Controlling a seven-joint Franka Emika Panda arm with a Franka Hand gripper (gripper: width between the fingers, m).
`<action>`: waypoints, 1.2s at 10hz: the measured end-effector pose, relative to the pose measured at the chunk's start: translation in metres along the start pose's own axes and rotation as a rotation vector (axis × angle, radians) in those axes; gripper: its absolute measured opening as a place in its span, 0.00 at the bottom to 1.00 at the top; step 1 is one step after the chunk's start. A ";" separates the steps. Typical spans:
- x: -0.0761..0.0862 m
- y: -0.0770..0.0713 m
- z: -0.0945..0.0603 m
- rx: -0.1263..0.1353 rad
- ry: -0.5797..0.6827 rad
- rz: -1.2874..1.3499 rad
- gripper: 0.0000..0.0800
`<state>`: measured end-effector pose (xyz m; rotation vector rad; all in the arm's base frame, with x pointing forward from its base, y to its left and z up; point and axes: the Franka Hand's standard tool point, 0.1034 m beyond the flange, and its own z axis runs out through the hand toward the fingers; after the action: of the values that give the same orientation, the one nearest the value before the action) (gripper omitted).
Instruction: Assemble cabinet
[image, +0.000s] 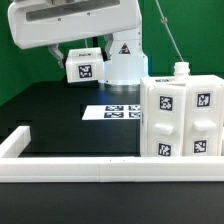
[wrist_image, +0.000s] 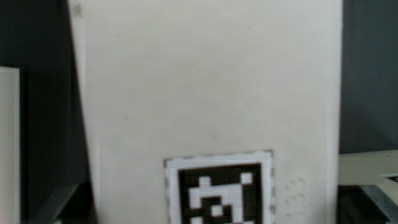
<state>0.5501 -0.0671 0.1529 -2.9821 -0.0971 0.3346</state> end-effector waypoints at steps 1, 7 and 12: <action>0.006 -0.015 -0.010 -0.011 -0.001 0.002 0.70; 0.035 -0.058 -0.040 -0.036 -0.011 -0.023 0.70; 0.057 -0.107 -0.055 -0.061 -0.016 -0.018 0.70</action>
Offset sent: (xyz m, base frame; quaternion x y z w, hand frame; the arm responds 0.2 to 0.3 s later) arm 0.0442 0.0393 0.0410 -0.0569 -0.0576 0.0003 0.9967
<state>0.6128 0.0361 0.2096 -3.0376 -0.1376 0.3606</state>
